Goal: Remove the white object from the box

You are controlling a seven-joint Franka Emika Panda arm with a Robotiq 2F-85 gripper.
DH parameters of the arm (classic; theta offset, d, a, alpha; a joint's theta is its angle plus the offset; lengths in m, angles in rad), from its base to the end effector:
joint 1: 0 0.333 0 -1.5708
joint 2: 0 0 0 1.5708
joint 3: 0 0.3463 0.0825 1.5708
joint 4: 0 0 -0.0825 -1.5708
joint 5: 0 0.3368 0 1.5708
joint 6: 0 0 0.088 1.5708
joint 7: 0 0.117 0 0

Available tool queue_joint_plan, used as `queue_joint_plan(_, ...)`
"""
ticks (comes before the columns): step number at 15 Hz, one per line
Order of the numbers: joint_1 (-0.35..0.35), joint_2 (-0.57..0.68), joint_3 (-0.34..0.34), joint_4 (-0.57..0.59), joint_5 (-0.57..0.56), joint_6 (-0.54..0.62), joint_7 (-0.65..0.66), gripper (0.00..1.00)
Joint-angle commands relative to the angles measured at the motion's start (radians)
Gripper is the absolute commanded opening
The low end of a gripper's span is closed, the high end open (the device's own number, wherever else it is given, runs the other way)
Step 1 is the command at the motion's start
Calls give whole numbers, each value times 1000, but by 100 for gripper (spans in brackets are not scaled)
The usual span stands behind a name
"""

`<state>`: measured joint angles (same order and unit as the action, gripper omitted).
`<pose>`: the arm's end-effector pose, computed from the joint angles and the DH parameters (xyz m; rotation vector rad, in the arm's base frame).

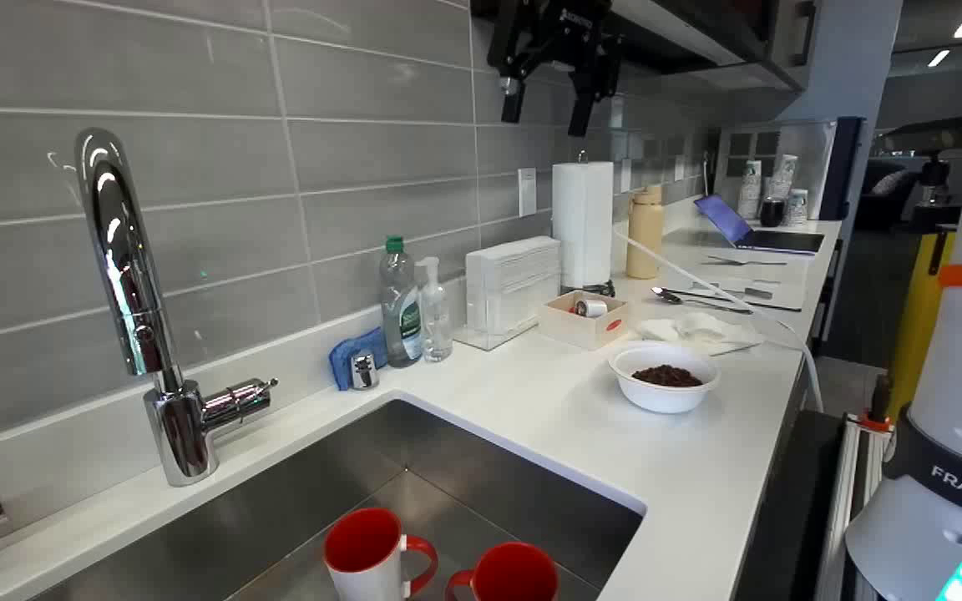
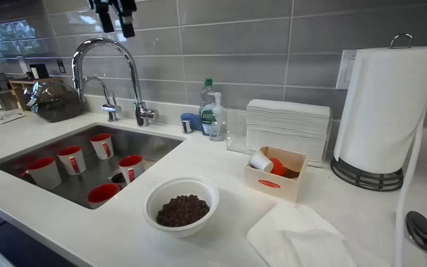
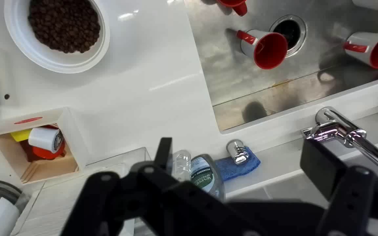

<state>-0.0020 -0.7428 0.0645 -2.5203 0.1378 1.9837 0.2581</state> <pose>0.2824 0.0326 0.5587 -2.9865 0.3758 -0.2871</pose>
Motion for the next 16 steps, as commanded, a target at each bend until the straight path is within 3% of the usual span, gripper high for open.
queue_joint_plan(1, -7, 0, 5, 3, 4, -2, -4, 100)
queue_joint_plan(3, -7, -1, 5, 4, 4, -2, -4, 100)
queue_joint_plan(7, -109, 89, 38, 8, -56, 149, 128, 100)
queue_joint_plan(16, -330, 455, 29, 76, -196, 489, 471, 100)
